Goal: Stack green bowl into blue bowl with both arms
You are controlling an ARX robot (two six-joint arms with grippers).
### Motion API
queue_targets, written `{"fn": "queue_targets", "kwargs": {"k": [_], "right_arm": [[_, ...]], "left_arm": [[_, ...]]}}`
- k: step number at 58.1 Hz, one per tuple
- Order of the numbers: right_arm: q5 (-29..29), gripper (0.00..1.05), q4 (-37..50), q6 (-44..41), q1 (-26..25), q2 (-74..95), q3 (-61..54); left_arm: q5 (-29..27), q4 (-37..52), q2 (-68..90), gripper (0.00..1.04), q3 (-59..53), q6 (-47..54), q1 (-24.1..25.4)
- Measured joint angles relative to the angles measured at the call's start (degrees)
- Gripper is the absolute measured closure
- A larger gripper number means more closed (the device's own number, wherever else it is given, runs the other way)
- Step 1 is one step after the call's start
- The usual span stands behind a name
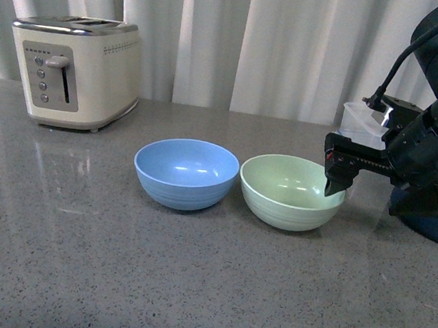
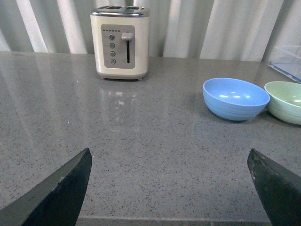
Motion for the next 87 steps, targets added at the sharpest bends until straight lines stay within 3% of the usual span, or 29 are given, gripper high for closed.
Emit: {"fn": "queue_targets", "kwargs": {"k": [24, 35, 51, 54, 87], "right_arm": [[-0.1, 0.12, 1.5, -0.8, 1.8, 2.3, 0.6], [-0.2, 0.4, 1.7, -1.0, 1.9, 3.3, 1.3], [-0.3, 0.98, 2.8, -2.2, 1.8, 3.6, 1.8], [-0.7, 1.04, 3.0, -2.3, 1.6, 3.6, 1.9], [-3.2, 1.04, 3.1, -4.6, 1.1, -1.9, 4.0]], "left_arm": [[0.0, 0.0, 0.0, 0.07, 0.0, 0.0, 0.0], [0.0, 0.0, 0.0, 0.07, 0.0, 0.0, 0.0], [0.0, 0.0, 0.0, 0.07, 0.0, 0.0, 0.0], [0.0, 0.0, 0.0, 0.07, 0.0, 0.0, 0.0], [0.0, 0.0, 0.0, 0.07, 0.0, 0.0, 0.0]]}}
